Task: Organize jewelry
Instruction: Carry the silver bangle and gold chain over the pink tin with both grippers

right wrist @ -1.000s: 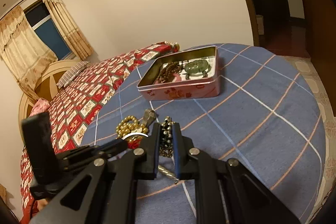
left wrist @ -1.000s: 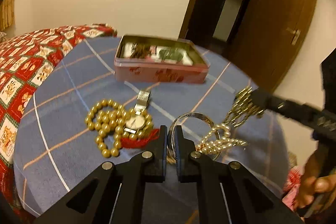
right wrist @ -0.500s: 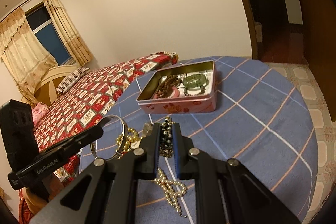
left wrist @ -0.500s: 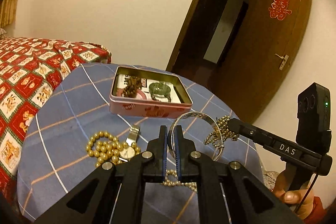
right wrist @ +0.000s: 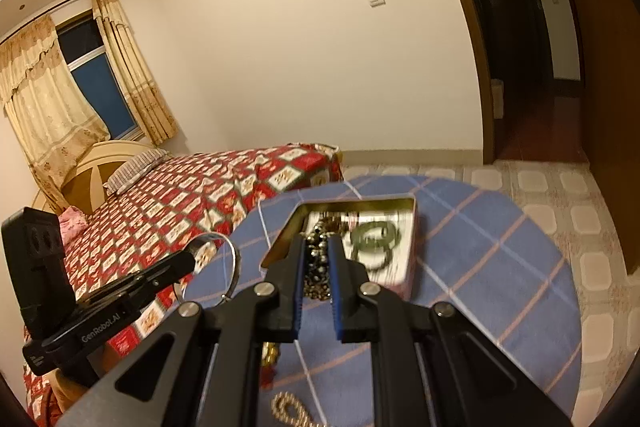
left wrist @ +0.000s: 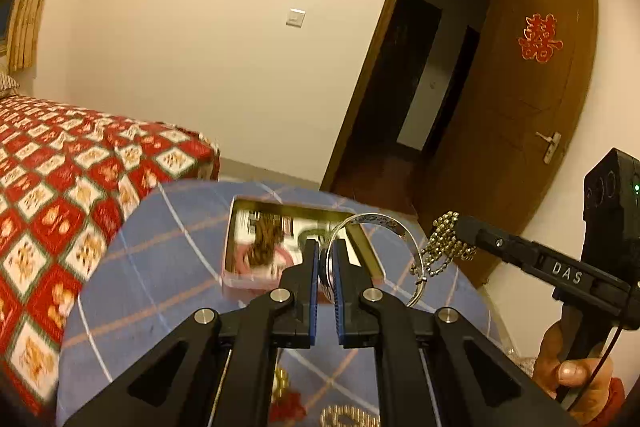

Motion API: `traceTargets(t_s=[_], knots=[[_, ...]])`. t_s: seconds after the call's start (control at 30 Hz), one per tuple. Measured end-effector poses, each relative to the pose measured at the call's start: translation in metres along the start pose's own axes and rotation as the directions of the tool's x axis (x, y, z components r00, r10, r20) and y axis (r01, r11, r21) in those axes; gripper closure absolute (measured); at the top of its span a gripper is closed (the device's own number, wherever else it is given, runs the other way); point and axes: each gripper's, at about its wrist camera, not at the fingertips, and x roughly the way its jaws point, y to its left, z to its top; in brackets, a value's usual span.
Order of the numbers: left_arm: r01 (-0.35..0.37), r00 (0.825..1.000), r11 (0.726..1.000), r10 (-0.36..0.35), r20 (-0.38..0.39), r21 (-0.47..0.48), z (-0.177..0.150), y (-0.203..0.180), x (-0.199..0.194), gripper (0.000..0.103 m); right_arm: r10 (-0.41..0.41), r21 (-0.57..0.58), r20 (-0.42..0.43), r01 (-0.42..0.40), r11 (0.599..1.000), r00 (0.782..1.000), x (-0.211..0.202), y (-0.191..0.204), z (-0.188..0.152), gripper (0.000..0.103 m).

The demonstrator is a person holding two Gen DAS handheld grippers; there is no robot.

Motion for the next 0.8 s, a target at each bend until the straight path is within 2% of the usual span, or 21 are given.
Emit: traceTargets(t_s=[0.3, 0.53, 0.8], knots=[[-0.024, 0.999, 1.0, 0.024, 0.034, -0.007, 0.032, 0.004, 0.038, 0.097, -0.002, -0.002, 0.005, 0.002, 1.0, 1.0, 0.039, -0.004, 0.029, 0.089], [-0.054, 0.998, 0.998, 0.054, -0.014, -0.033, 0.034, 0.014, 0.083, 0.097, -0.04, -0.007, -0.057, 0.039, 0.999, 0.998, 0.084, -0.015, 0.027, 0.089], [-0.096, 0.992, 0.995, 0.092, -0.087, -0.037, 0.023, 0.026, 0.125, 0.097, -0.079, -0.01, -0.127, 0.078, 0.997, 0.989, 0.12, -0.031, 0.023, 0.089]])
